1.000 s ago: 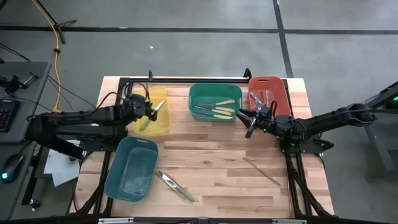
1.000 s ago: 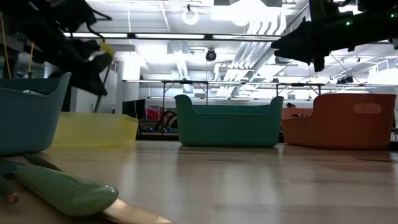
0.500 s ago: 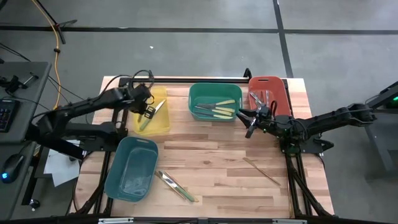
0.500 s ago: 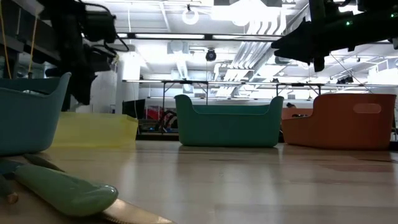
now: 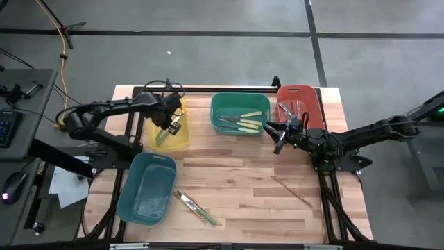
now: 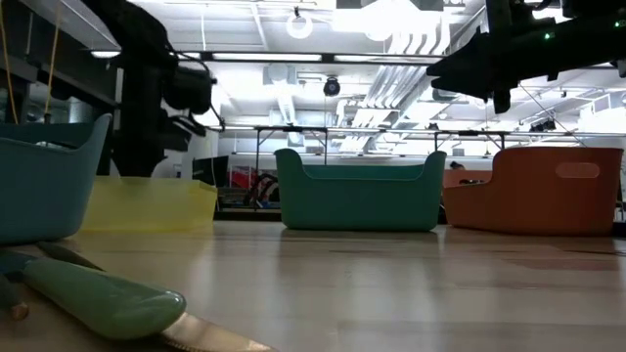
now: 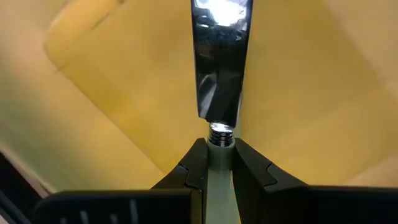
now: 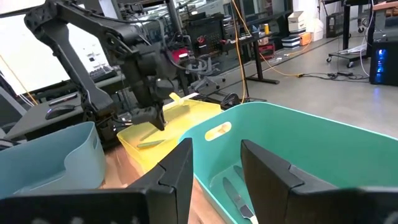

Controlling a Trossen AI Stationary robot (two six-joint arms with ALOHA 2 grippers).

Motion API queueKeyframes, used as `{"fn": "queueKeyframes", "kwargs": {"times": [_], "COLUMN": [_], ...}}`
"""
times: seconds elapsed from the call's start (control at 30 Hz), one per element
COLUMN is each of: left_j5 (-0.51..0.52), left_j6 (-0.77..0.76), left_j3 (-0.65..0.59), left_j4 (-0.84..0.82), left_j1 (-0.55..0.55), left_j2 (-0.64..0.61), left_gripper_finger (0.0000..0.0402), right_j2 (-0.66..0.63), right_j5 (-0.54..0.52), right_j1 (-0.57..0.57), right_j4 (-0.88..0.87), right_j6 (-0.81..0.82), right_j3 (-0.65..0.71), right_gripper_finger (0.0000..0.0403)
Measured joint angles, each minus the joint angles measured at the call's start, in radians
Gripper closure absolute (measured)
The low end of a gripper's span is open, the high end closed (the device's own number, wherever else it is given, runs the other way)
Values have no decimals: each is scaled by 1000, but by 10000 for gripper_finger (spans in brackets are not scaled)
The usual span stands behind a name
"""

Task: Sort silverware by color (type)
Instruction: Put the green knife into the yellow bin

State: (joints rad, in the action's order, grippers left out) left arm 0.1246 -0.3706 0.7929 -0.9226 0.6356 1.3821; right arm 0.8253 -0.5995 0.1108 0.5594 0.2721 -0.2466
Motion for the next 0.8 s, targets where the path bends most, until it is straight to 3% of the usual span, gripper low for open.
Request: {"fn": "queueKeyframes", "kwargs": {"times": [0.43, 0.8], "left_j5": [13, 28], "left_j6": [9, 33], "left_j3": [0, 0], "left_j4": [10, 71], "left_j1": [47, 48], "left_j2": [158, 173], "left_gripper_finger": [370, 322], "right_j2": [0, 0], "right_j5": [0, 0], "right_j1": [0, 0], "right_j4": [0, 0], "right_j6": [-2, -3], "right_j3": [0, 0], "right_gripper_finger": [284, 284]}}
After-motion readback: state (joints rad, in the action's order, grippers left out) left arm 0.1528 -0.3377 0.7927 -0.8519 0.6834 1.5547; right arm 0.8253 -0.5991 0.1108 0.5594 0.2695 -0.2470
